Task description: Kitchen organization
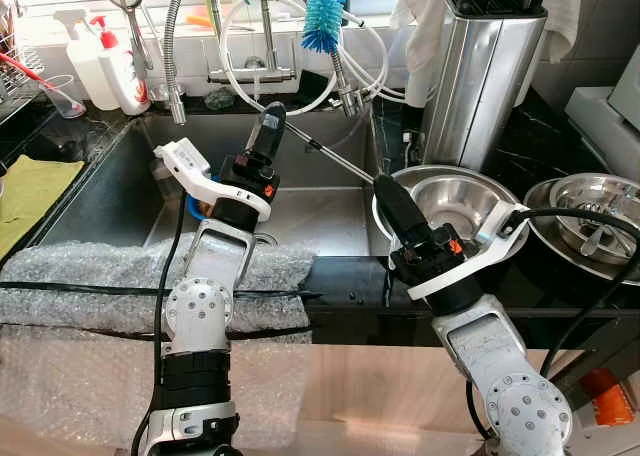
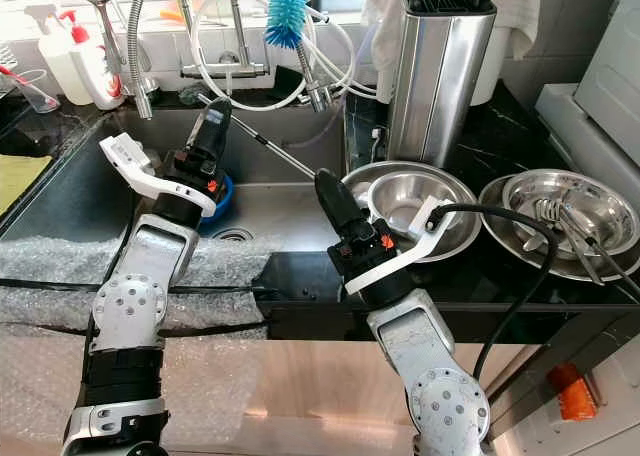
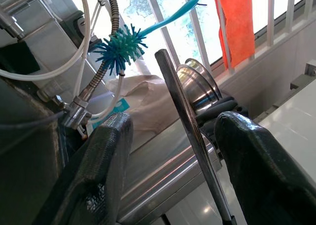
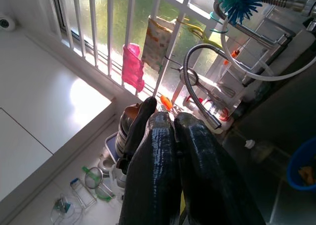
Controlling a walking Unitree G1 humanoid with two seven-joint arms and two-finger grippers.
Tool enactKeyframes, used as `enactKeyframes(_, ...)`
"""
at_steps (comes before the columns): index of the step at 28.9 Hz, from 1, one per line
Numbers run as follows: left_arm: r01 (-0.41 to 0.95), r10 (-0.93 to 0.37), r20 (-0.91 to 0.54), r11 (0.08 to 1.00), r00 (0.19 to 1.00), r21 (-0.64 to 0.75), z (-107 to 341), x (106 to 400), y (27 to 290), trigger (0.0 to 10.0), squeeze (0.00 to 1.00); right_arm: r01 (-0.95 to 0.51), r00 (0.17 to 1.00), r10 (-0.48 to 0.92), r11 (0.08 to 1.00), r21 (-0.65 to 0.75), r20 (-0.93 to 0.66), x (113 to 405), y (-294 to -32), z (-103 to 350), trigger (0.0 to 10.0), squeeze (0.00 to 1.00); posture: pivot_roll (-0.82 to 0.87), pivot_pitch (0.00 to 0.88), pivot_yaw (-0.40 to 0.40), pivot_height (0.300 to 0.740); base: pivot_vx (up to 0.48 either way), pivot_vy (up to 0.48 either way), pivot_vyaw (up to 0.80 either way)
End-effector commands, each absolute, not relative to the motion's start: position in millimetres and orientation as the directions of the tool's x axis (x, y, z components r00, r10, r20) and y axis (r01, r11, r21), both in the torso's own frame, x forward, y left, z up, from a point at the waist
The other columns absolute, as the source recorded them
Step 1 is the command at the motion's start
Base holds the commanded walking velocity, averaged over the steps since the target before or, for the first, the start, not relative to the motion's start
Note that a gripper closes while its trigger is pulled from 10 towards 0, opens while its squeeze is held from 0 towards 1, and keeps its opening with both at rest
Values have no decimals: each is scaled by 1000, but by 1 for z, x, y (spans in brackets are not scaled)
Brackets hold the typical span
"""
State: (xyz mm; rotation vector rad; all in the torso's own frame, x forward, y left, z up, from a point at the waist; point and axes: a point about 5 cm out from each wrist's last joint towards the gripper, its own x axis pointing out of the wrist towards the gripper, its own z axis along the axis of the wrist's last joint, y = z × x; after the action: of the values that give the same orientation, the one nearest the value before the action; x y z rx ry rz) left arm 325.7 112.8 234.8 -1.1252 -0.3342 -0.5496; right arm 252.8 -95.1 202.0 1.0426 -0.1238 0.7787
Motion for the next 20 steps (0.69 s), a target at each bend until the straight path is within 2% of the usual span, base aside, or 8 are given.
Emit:
enactKeyframes(1, 588, -258, 529, 322, 808, -741, 238, 323, 112, 10000, 0, -646, 713, 535, 250, 721, 454, 251, -90, 204, 10000, 0, -20, 23, 77, 740, 0, 0, 0)
enactKeyframes(12, 590, -243, 538, 306, 807, -747, 240, 325, 114, 9882, 0, -652, 701, 553, 242, 718, 450, 249, -86, 203, 10000, 0, -18, 20, 79, 740, 0, 0, 0)
enactKeyframes(13, 587, -238, 537, 307, 809, -749, 240, 325, 115, 4510, 0, -652, 699, 559, 243, 718, 446, 249, -85, 202, 10000, 0, -20, 20, 80, 740, 0, 0, 0)
enactKeyframes(14, 586, -235, 537, 305, 810, -751, 240, 325, 115, 1804, 0, -653, 698, 561, 244, 717, 445, 249, -84, 202, 10000, 0, -19, 22, 80, 740, 0, 0, 0)
enactKeyframes(15, 584, -230, 537, 302, 811, -753, 239, 325, 116, 0, 0, -654, 697, 562, 243, 717, 445, 249, -84, 202, 10000, 0, -19, 22, 80, 740, 0, 0, 0)
enactKeyframes(20, 585, -212, 545, 290, 811, -758, 241, 325, 120, 0, 0, -657, 692, 568, 241, 714, 445, 249, -83, 203, 10000, 0, -15, 26, 78, 740, 0, 0, 0)
